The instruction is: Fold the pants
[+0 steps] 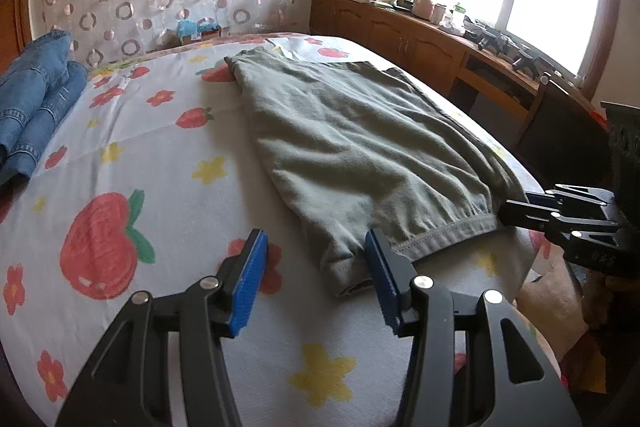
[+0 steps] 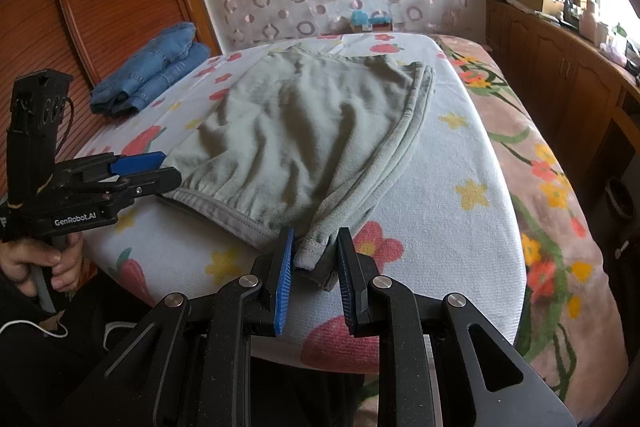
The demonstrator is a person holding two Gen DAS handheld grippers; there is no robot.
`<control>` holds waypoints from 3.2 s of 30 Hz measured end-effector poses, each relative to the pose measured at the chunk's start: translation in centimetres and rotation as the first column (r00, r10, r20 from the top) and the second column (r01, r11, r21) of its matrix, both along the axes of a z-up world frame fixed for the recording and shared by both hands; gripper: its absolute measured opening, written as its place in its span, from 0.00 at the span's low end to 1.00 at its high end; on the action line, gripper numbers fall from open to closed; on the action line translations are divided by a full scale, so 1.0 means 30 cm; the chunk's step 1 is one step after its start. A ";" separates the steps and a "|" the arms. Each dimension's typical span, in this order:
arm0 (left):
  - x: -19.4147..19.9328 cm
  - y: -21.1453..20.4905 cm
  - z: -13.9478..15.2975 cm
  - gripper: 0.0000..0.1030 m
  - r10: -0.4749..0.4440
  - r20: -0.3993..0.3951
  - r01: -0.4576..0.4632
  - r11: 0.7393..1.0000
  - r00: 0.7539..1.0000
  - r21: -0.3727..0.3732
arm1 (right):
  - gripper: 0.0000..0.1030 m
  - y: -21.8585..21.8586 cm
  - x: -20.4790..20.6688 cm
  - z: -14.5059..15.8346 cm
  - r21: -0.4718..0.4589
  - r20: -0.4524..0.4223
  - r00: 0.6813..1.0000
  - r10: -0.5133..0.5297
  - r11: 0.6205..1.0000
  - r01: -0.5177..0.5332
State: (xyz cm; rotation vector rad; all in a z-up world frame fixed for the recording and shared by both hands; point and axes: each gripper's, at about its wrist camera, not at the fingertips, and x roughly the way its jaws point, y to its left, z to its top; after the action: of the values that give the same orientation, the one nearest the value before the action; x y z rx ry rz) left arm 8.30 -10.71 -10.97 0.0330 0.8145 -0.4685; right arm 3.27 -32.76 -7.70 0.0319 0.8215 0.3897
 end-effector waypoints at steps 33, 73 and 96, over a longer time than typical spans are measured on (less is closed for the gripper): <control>-0.139 0.189 0.673 0.04 0.017 0.376 0.053 0.983 0.926 -0.177 | 0.08 0.224 0.047 0.645 0.050 0.416 0.889 0.189 0.972 -0.230; -0.031 0.349 0.348 0.04 0.113 0.226 -0.111 0.994 0.968 -0.019 | 0.08 0.438 0.301 0.287 0.022 0.163 0.954 0.252 0.966 -0.259; -0.206 0.387 0.211 0.04 0.141 0.153 -0.136 0.990 0.978 -0.039 | 0.08 0.416 0.108 0.096 -0.002 0.046 0.966 0.254 0.967 -0.255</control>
State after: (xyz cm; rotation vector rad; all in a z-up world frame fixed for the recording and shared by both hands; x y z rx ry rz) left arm 2.13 0.91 -4.65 -0.0136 0.6522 -0.3411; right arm 6.52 -20.27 -4.83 -0.0798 0.7815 0.6326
